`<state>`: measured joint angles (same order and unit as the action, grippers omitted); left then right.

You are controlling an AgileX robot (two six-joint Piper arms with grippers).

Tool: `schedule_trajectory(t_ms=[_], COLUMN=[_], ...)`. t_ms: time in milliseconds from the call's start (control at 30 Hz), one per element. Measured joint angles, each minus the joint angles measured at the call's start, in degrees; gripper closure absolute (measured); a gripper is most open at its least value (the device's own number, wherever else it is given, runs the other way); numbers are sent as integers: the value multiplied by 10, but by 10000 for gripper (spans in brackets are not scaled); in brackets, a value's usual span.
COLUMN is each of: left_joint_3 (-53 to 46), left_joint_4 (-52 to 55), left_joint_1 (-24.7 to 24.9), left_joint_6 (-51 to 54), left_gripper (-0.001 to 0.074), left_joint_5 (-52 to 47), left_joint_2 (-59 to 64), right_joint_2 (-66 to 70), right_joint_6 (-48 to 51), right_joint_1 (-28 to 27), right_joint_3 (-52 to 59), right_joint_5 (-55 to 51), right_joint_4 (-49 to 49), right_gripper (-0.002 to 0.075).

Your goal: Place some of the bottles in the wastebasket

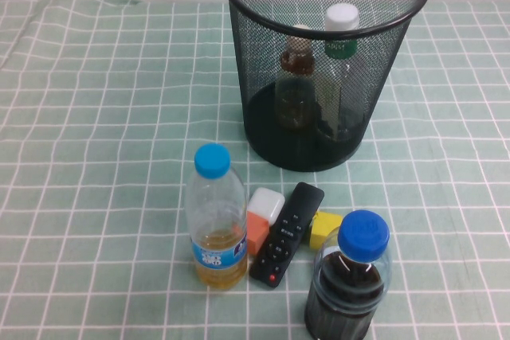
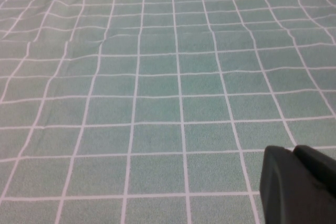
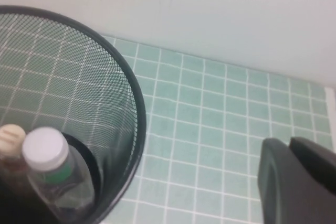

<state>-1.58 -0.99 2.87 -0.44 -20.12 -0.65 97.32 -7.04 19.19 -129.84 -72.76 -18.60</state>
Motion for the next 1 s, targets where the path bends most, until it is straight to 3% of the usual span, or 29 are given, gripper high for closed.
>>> schedule_trajectory(t_ms=[233,367,500,733,1000], left_joint_3=[0,0,0,0,0], left_joint_4=[0,0,0,0,0], left_joint_1=[0,0,0,0,0], left_joint_6=[0,0,0,0,0], left_gripper=[739,739,739,739,739], left_joint_5=[0,0,0,0,0], left_joint_2=[0,0,0,0,0], right_joint_2=[-39,-108,-230,-497,-790], right_joint_6=[65,95,109,116,116], right_joint_1=[-6,-30,-62,-152,-259], right_joint_3=[7,92,280,734,1160], right_joint_5=[-2,11,138,426,620], right_joint_4=[2,35,63,116,207], right_gripper=[734,734,734,734,734])
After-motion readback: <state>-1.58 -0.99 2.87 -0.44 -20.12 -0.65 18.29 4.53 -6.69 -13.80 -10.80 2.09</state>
